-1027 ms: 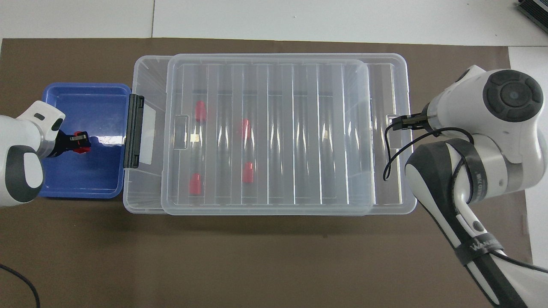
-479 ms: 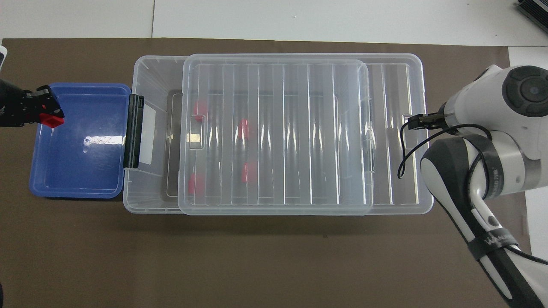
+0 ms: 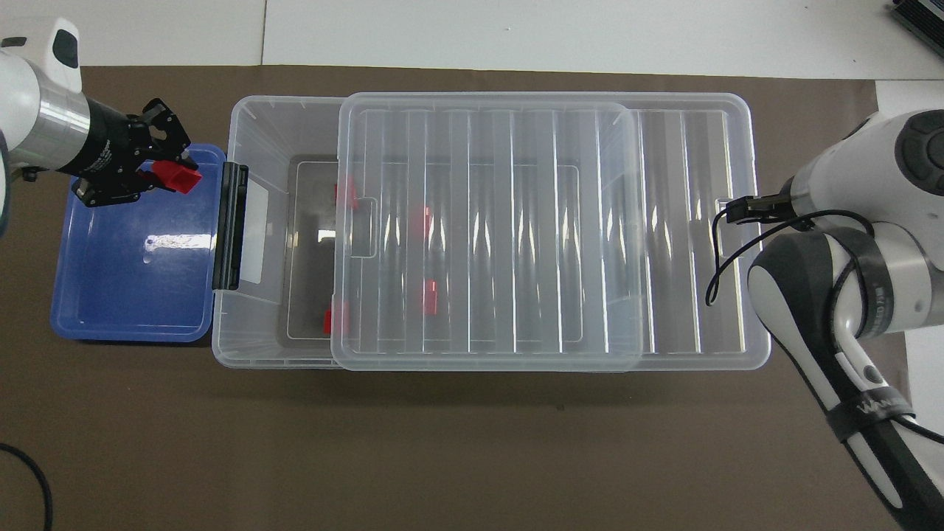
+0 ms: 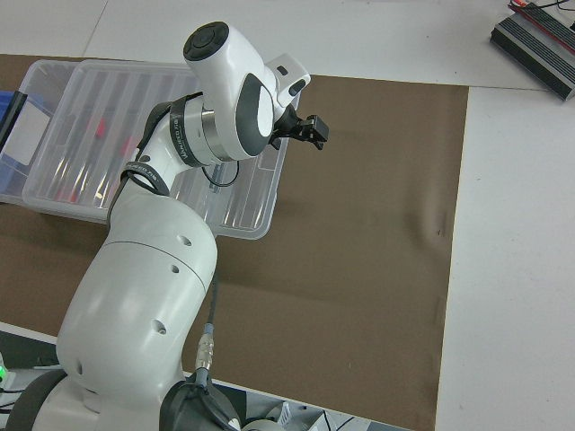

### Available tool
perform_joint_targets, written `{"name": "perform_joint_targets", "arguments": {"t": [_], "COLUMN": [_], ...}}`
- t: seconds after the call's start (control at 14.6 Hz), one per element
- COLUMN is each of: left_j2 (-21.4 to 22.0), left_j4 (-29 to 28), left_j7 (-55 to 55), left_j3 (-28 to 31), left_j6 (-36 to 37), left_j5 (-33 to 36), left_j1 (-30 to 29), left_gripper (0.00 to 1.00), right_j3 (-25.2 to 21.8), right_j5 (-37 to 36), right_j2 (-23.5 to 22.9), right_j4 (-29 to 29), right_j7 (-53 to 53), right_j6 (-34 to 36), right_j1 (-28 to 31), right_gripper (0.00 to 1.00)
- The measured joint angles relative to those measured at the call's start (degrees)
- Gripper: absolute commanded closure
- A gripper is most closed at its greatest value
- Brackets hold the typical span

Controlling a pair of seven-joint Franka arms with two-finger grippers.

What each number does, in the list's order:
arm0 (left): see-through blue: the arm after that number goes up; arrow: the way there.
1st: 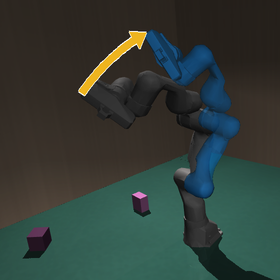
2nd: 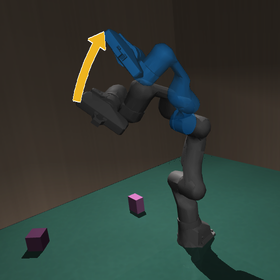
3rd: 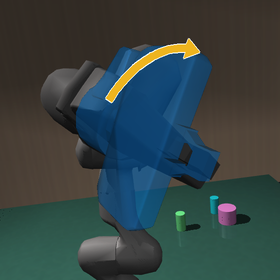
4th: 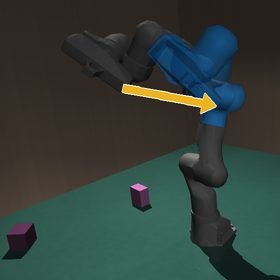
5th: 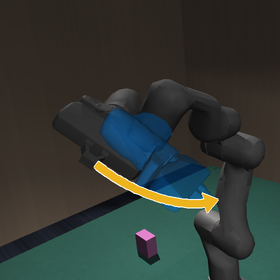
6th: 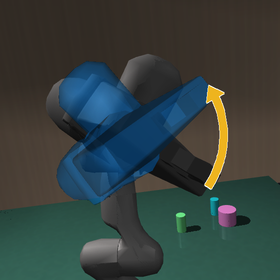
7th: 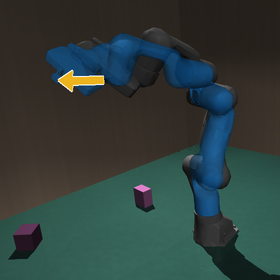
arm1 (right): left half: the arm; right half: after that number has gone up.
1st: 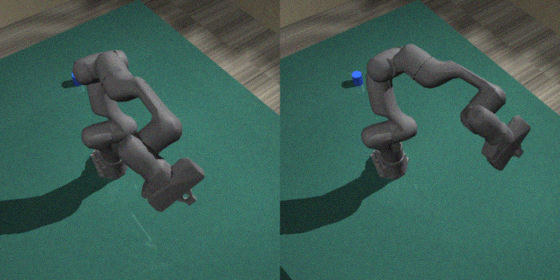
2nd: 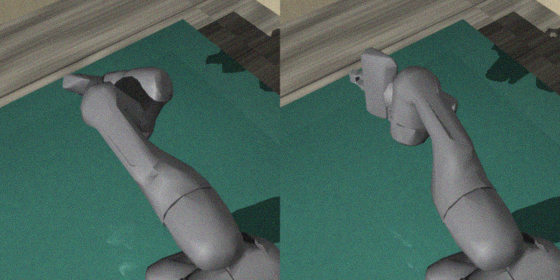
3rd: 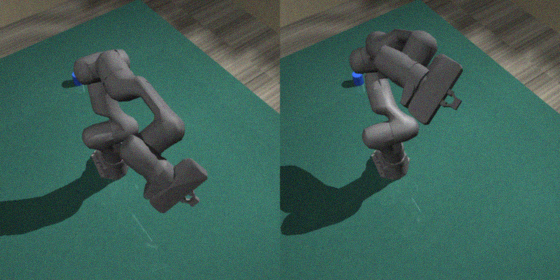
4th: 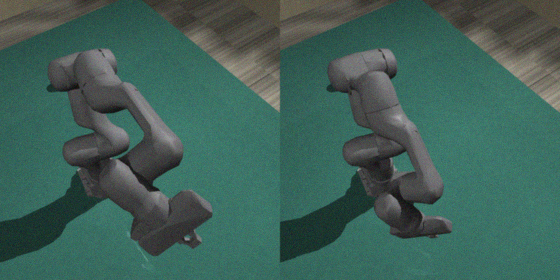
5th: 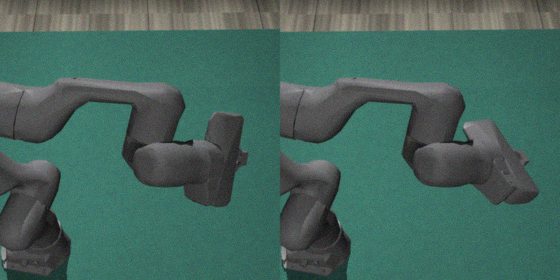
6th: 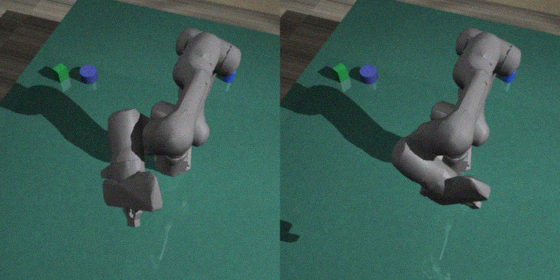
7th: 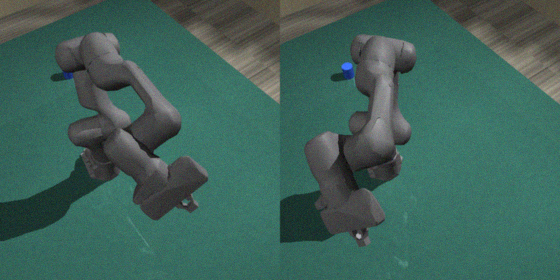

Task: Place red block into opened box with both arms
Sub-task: 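Carry the red block with the left gripper into the opened box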

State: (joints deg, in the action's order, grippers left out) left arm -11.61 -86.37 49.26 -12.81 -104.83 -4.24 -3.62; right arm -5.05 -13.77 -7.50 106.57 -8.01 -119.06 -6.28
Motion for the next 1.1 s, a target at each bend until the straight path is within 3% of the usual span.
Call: {"name": "perform_joint_targets", "arguments": {"t": [0.27, 0.55, 1.1], "left_j2": [0.42, 3.0, 2.98], "left_j4": [-2.81, -14.84, -23.84], "left_j7": [1.58, 1.74, -2.54], "left_j3": [-0.24, -0.4, -0.43], "left_j6": [-5.31, -18.65, -24.82], "left_j5": [0.0, 0.0, 5.09], "left_j1": [3.23, 6.7, 8.8], "left_gripper": [1.0, 1.0, 1.0], "right_j3": [-0.02, -0.02, 0.06], "right_j5": [-0.57, -1.58, -1.56], "right_j2": [0.0, 0.09, 1.25], "right_j4": [0.0, -0.04, -2.87], "right_j7": [2.19, 2.3, 2.3], "right_j6": [0.01, 0.01, 4.92], "right_j1": [1.84, 2.38, 2.37], "right_gripper": [0.0, 0.0, 0.0]}}
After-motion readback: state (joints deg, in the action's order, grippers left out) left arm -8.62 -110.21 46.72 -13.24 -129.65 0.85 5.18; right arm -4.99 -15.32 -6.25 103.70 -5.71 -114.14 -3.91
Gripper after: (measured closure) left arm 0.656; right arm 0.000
